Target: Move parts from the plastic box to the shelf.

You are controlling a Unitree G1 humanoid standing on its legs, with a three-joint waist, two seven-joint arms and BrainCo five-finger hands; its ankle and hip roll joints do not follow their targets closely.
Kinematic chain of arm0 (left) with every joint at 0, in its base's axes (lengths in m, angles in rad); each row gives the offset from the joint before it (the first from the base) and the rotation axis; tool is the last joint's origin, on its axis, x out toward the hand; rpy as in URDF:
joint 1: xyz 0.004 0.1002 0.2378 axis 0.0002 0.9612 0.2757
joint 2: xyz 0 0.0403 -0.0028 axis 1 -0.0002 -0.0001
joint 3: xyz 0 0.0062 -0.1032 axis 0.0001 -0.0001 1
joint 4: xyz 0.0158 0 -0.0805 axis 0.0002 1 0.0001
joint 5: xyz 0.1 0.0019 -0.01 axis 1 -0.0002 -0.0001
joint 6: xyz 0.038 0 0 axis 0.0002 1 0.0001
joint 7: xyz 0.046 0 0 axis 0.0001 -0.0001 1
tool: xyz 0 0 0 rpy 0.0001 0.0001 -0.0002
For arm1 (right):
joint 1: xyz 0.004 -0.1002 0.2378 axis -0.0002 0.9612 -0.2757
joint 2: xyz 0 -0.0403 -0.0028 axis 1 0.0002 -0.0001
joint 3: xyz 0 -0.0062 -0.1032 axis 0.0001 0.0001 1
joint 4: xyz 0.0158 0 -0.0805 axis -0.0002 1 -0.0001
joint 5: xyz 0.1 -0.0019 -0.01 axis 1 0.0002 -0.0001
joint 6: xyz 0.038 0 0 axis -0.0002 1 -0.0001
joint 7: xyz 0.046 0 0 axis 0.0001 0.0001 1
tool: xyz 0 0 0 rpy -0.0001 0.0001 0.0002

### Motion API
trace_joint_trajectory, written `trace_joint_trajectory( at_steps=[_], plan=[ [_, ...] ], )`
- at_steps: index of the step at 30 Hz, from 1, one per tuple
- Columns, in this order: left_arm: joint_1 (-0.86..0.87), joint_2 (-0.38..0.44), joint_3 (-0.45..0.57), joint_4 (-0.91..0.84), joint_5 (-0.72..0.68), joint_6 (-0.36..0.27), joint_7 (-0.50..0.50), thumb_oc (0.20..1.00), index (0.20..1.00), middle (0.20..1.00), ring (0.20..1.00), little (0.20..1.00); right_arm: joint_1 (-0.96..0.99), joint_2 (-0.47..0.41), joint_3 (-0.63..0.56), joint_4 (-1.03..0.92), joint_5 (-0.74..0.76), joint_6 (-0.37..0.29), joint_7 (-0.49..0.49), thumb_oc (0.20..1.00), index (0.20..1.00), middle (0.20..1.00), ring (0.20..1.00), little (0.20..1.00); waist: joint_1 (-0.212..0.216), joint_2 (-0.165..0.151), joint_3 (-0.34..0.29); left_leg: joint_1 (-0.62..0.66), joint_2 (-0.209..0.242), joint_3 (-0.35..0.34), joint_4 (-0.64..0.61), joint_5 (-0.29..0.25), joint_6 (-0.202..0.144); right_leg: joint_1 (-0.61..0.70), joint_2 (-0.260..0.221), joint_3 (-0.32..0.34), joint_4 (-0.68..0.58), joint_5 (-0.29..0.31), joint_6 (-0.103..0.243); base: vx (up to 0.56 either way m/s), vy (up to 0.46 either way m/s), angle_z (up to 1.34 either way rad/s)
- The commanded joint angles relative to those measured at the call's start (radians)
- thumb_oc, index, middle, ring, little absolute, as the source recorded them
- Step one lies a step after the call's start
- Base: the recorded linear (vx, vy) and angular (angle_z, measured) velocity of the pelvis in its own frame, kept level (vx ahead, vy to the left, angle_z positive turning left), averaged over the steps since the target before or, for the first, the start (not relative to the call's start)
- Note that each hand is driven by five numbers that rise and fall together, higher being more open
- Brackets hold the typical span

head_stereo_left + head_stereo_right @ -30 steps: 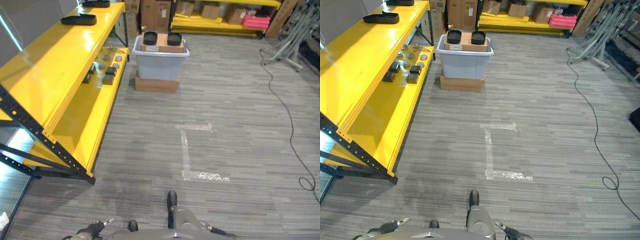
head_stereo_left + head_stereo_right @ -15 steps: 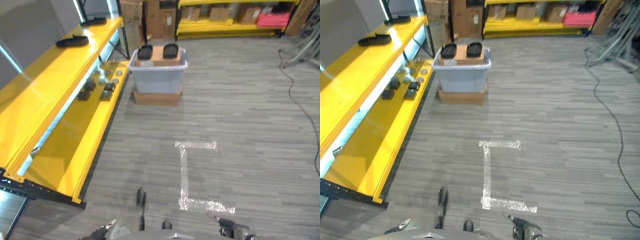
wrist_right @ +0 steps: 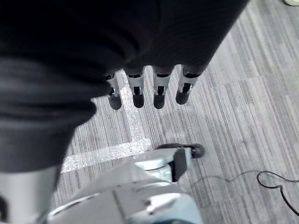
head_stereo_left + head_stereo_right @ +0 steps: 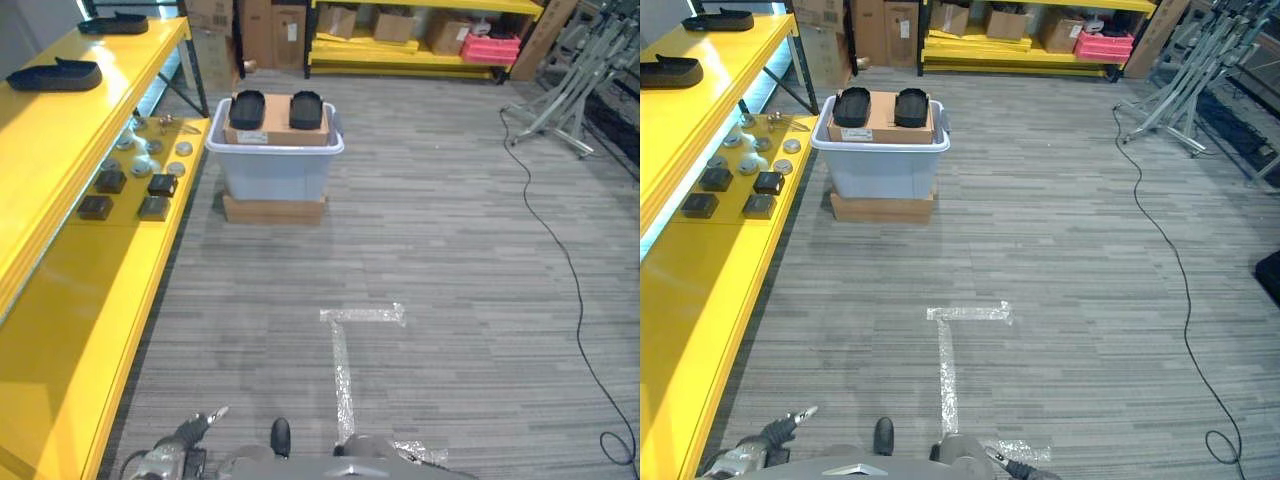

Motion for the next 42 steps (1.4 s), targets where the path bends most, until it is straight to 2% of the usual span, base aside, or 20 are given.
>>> trace_joint_trajectory(
  at_steps=[1,3,5,8,12,14,16,18,19,21,22,24,29,30,32,35,37,40,41,42],
  plan=[
    [0.008,0.012,0.014,-0.016,0.009,0.009,-0.020,1.000,1.000,1.000,1.000,1.000,-0.015,-0.025,0.010,0.015,0.010,-0.001,-0.007,1.000,1.000,1.000,1.000,1.000,-0.015,-0.004,0.035,-0.032,-0.004,-0.065,0.106,-0.070,-0.036,0.056,0.000,0.040,-0.476,0.358,0.015,0.34,-0.118,0.31],
    [-0.003,0.012,0.004,-0.009,0.007,0.012,-0.021,1.000,1.000,1.000,1.000,1.000,-0.006,-0.029,0.008,0.015,-0.021,-0.015,0.008,1.000,1.000,1.000,1.000,1.000,-0.056,-0.011,0.043,0.006,-0.018,-0.097,0.110,-0.120,-0.027,-0.008,0.006,0.094,-0.521,0.433,0.031,0.36,-0.119,0.28],
    [-0.009,0.012,-0.003,-0.007,-0.010,0.008,-0.022,1.000,1.000,1.000,1.000,1.000,-0.005,-0.028,0.009,0.017,-0.046,-0.029,0.014,1.000,1.000,1.000,1.000,1.000,-0.072,-0.010,0.050,0.025,-0.016,-0.102,0.118,-0.143,-0.021,-0.044,0.013,0.099,-0.505,0.449,0.032,0.30,-0.129,0.40],
    [-0.014,-0.002,-0.015,-0.013,0.037,-0.002,0.015,1.000,1.000,1.000,1.000,1.000,-0.002,-0.032,0.022,0.011,-0.059,-0.034,0.011,1.000,1.000,1.000,1.000,1.000,-0.081,-0.009,0.043,0.040,-0.006,-0.119,0.164,-0.149,-0.033,-0.002,0.044,0.101,-0.520,0.424,-0.007,0.37,-0.210,0.38],
    [-0.011,-0.004,-0.016,-0.023,0.017,0.015,-0.009,1.000,1.000,1.000,1.000,1.000,-0.006,-0.050,0.029,-0.006,-0.020,-0.061,0.017,1.000,1.000,1.000,1.000,1.000,-0.079,-0.009,0.033,0.007,0.017,-0.116,0.345,-0.078,-0.063,0.047,0.055,0.099,-0.526,0.389,-0.040,0.26,-0.131,0.33],
    [-0.006,-0.005,-0.013,-0.034,0.023,0.013,0.004,1.000,1.000,1.000,1.000,1.000,-0.018,-0.069,0.044,-0.049,-0.033,-0.061,-0.001,1.000,1.000,1.000,1.000,1.000,-0.067,-0.035,0.039,-0.132,-0.002,-0.081,0.640,-0.004,-0.085,0.100,0.040,0.110,-0.539,0.372,-0.067,0.31,-0.195,0.13],
    [-0.008,0.000,-0.011,-0.044,0.002,0.028,-0.013,1.000,1.000,1.000,1.000,1.000,-0.025,-0.088,0.051,-0.061,-0.016,-0.061,-0.015,1.000,1.000,1.000,1.000,1.000,-0.050,-0.042,0.042,-0.245,-0.002,-0.051,0.722,-0.002,-0.085,0.136,0.040,0.109,-0.547,0.355,-0.078,0.33,-0.113,0.06],
    [0.001,0.001,-0.016,-0.048,0.036,0.030,-0.021,1.000,1.000,1.000,1.000,1.000,-0.043,-0.103,0.039,-0.068,0.021,-0.068,-0.027,1.000,1.000,1.000,1.000,1.000,-0.022,-0.035,0.048,-0.265,-0.001,-0.025,0.601,-0.042,-0.074,0.179,0.051,0.113,-0.556,0.320,-0.071,0.46,0.050,-0.05],
    [0.025,0.000,-0.015,-0.036,0.049,0.005,-0.020,1.000,1.000,1.000,1.000,1.000,-0.058,-0.109,0.026,-0.078,0.044,-0.073,-0.029,1.000,1.000,1.000,1.000,1.000,-0.001,-0.023,0.050,-0.258,0.009,-0.022,0.434,-0.025,-0.080,0.206,0.070,0.119,-0.559,0.289,-0.066,0.41,0.140,-0.20],
    [0.043,0.005,-0.012,-0.030,0.051,-0.015,-0.024,1.000,1.000,1.000,1.000,1.000,-0.066,-0.118,0.016,-0.086,0.070,-0.070,-0.023,1.000,1.000,1.000,1.000,1.000,0.021,-0.013,0.051,-0.265,0.020,-0.039,0.302,0.003,-0.088,0.229,0.085,0.127,-0.552,0.262,-0.065,0.31,0.121,-0.25],
    [0.043,0.005,-0.012,-0.030,0.051,-0.015,-0.024,1.000,1.000,1.000,1.000,1.000,-0.066,-0.118,0.016,-0.086,0.070,-0.070,-0.023,1.000,1.000,1.000,1.000,1.000,0.021,-0.015,0.052,-0.262,0.018,-0.039,0.300,0.003,-0.088,0.231,0.084,0.127,-0.552,0.261,-0.064,0.28,0.124,-0.22],
    [0.065,0.015,-0.006,-0.034,0.052,-0.029,-0.034,1.000,1.000,1.000,1.000,1.000,-0.063,-0.135,0.008,-0.095,0.048,-0.049,-0.017,1.000,1.000,1.000,1.000,1.000,0.049,-0.006,0.060,-0.309,0.044,-0.051,0.233,0.068,-0.115,0.280,0.099,0.142,-0.542,0.213,-0.068,0.36,0.209,-0.16],
    [0.065,0.014,0.008,-0.022,0.082,-0.004,-0.046,1.000,1.000,1.000,1.000,1.000,-0.045,-0.122,-0.009,-0.050,0.023,-0.008,-0.029,1.000,1.000,1.000,1.000,1.000,0.056,-0.023,0.038,-0.275,0.046,-0.002,0.235,0.000,-0.088,0.298,0.064,0.116,-0.492,0.173,-0.046,0.26,0.224,-0.10],
    [0.055,0.015,0.006,-0.015,0.096,0.000,-0.047,1.000,1.000,1.000,1.000,1.000,-0.032,-0.109,-0.020,-0.030,0.025,0.012,-0.015,1.000,1.000,1.000,1.000,1.000,0.056,-0.022,0.030,-0.249,0.044,0.006,0.227,-0.015,-0.070,0.284,0.054,0.088,-0.411,0.161,-0.038,0.39,0.351,0.17],
    [0.025,0.012,0.000,-0.003,0.095,0.001,-0.020,1.000,1.000,1.000,1.000,1.000,-0.004,-0.079,-0.038,0.001,-0.013,0.017,0.006,1.000,1.000,1.000,1.000,1.000,0.044,-0.007,0.022,-0.190,0.039,0.018,0.206,-0.044,-0.030,0.183,0.017,0.029,-0.131,0.253,0.011,0.36,0.347,0.28],
    [0.011,0.015,-0.001,0.001,0.062,0.001,0.018,1.000,1.000,1.000,1.000,1.000,0.008,-0.049,-0.024,0.020,-0.026,-0.021,0.024,1.000,1.000,1.000,1.000,1.000,0.036,0.020,0.035,-0.142,0.049,0.002,0.205,-0.072,-0.011,0.043,-0.028,0.006,0.063,0.319,0.021,0.24,0.208,0.19],
    [0.009,0.018,0.000,-0.007,0.052,0.002,0.019,1.000,1.000,1.000,1.000,1.000,0.004,-0.036,-0.010,0.014,-0.026,-0.035,0.025,1.000,1.000,1.000,1.000,1.000,0.032,0.023,0.044,-0.122,0.046,-0.002,0.203,-0.079,-0.013,0.016,-0.047,-0.003,0.027,0.322,0.018,0.22,0.023,0.12],
    [-0.001,0.035,0.002,-0.026,0.047,-0.002,0.000,1.000,1.000,1.000,1.000,1.000,0.009,-0.022,0.031,-0.017,-0.026,-0.064,0.011,1.000,1.000,1.000,1.000,1.000,0.002,0.006,0.062,-0.059,0.032,-0.012,0.177,-0.102,-0.031,0.024,-0.064,-0.020,-0.277,0.324,0.019,0.40,-0.111,0.28],
    [-0.012,0.039,-0.001,-0.030,0.039,0.000,-0.008,1.000,1.000,1.000,1.000,1.000,0.008,-0.030,0.042,-0.026,-0.033,-0.072,0.013,1.000,1.000,1.000,1.000,1.000,-0.028,-0.009,0.067,-0.025,0.012,-0.031,0.171,-0.137,-0.030,0.013,-0.051,-0.002,-0.411,0.344,0.028,0.39,-0.122,0.14],
    [-0.016,0.040,-0.004,-0.031,0.035,0.003,-0.010,1.000,1.000,1.000,1.000,1.000,0.009,-0.033,0.044,-0.029,-0.038,-0.076,0.017,1.000,1.000,1.000,1.000,1.000,-0.039,-0.013,0.067,-0.015,0.007,-0.039,0.169,-0.147,-0.029,0.005,-0.046,0.010,-0.433,0.356,0.030,0.33,-0.101,0.05]
  ],
)
